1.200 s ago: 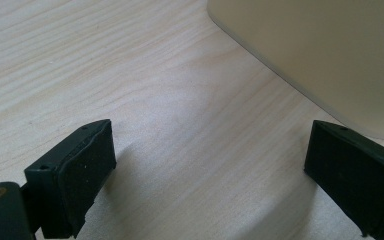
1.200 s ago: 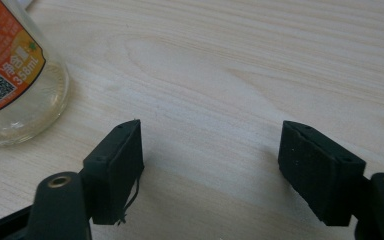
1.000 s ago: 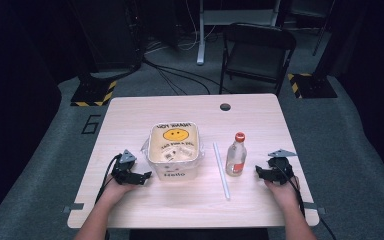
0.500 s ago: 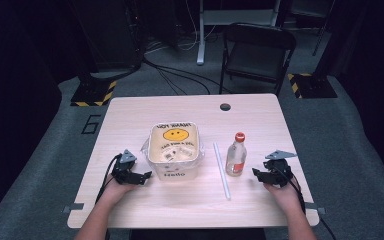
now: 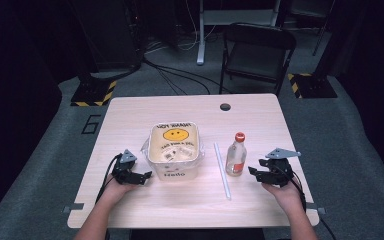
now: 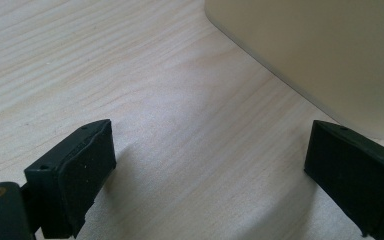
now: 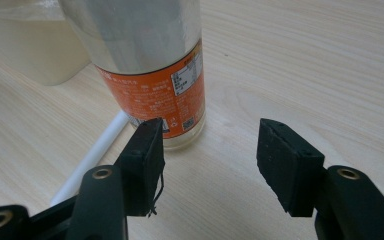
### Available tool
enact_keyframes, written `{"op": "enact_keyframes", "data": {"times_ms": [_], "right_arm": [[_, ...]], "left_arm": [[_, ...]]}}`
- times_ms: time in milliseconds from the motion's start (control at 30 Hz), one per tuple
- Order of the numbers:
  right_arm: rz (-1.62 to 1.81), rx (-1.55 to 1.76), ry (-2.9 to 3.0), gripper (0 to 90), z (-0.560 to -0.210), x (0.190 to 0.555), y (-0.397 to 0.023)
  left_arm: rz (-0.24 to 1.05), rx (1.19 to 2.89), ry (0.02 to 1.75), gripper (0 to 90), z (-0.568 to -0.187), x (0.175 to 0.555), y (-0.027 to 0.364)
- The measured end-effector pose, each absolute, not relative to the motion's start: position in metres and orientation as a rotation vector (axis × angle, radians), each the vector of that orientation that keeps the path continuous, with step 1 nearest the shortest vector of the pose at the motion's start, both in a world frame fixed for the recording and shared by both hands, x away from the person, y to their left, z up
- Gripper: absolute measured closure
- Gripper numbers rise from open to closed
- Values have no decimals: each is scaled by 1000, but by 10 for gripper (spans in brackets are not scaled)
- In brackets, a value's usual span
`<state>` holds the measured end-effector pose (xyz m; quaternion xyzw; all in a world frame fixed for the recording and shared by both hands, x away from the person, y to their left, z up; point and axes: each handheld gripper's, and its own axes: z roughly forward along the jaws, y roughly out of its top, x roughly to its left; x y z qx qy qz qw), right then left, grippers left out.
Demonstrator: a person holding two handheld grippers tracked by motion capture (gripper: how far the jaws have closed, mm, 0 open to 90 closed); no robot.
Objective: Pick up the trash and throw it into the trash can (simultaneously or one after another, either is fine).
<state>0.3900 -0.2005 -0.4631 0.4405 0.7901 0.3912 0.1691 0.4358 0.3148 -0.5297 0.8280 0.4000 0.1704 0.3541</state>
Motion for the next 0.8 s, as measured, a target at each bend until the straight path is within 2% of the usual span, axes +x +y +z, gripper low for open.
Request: {"op": "enact_keyframes", "data": {"times_ms": [800], "right_arm": [[1156,1189,2278,400,-421,390,-190]], "left_arm": [[434,2144,1030,58,-529,434,314]]}}
